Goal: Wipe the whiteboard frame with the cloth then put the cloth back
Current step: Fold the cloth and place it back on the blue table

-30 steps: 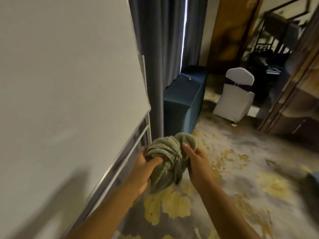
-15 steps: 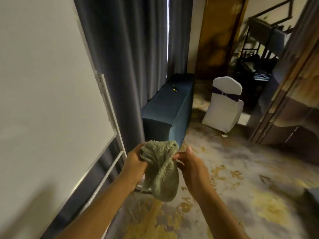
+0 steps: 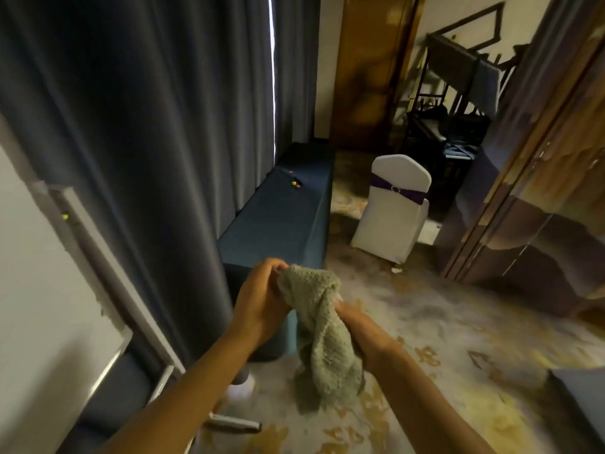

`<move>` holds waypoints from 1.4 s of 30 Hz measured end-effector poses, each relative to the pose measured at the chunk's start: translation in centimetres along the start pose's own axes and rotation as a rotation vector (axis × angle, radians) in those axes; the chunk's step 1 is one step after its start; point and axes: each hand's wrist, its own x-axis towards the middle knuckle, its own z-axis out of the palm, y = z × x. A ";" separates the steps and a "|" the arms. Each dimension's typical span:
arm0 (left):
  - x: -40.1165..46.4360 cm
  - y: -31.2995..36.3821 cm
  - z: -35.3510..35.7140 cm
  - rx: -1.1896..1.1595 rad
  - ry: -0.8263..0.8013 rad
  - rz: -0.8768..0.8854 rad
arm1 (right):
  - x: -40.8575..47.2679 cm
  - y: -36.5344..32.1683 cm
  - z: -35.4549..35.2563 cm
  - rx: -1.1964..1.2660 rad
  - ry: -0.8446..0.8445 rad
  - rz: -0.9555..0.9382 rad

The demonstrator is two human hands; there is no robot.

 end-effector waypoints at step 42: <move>42.4 -27.7 8.6 -0.798 0.524 -1.036 | 69.5 -2.5 -8.9 -0.975 -0.266 0.234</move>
